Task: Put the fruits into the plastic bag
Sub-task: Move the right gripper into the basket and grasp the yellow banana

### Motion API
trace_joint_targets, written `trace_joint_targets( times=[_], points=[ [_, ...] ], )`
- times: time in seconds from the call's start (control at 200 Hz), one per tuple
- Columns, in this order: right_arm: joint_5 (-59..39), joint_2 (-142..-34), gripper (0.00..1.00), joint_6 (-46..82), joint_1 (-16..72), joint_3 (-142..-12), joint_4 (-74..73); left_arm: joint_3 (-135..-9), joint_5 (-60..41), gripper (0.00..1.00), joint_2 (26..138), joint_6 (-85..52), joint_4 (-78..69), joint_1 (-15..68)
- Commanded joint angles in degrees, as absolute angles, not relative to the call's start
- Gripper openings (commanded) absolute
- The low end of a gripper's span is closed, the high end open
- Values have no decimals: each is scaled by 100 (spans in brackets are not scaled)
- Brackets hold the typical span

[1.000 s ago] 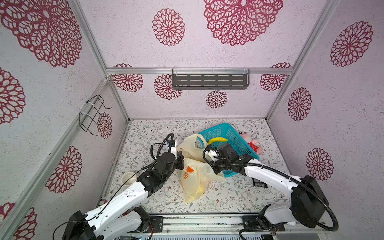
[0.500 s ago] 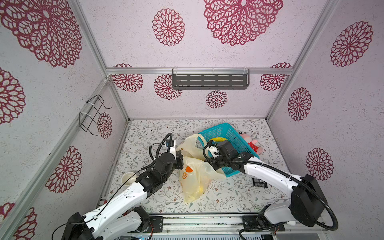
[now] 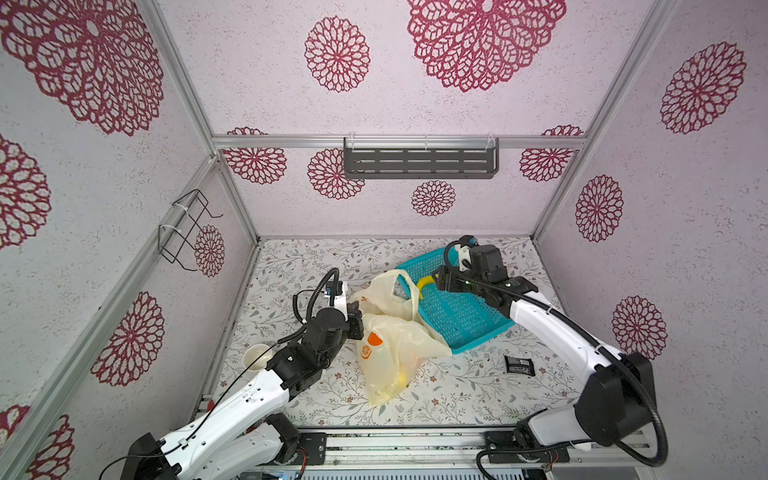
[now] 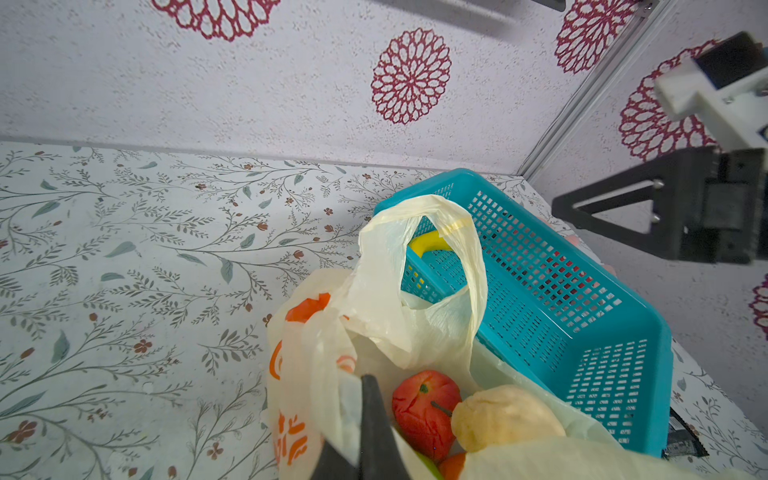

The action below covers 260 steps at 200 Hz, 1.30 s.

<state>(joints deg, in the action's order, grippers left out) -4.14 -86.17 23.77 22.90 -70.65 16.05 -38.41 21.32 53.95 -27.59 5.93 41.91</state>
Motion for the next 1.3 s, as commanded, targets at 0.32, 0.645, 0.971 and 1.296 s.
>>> trace_joint_targets(
  times=[0.32, 0.645, 0.971, 1.296],
  points=[
    [-405, -11775, 83, 2784, 1854, -9683, 2129, -3705, 2258, 0, 5232, -2603, 580, 4240],
    [-887, -12696, 82, 2135, 1710, -10239, 2165, -3630, 2338, 0, 5150, -2502, 602, 4234],
    [-1638, -12003, 79, 2156, 1674, -9001, 1804, -3639, 2318, 0, 5218, -2505, 593, 4228],
    [-1513, -11029, 78, 2351, 1757, -7594, 1297, -3778, 2176, 0, 5508, -2558, 563, 4219]
  ],
)
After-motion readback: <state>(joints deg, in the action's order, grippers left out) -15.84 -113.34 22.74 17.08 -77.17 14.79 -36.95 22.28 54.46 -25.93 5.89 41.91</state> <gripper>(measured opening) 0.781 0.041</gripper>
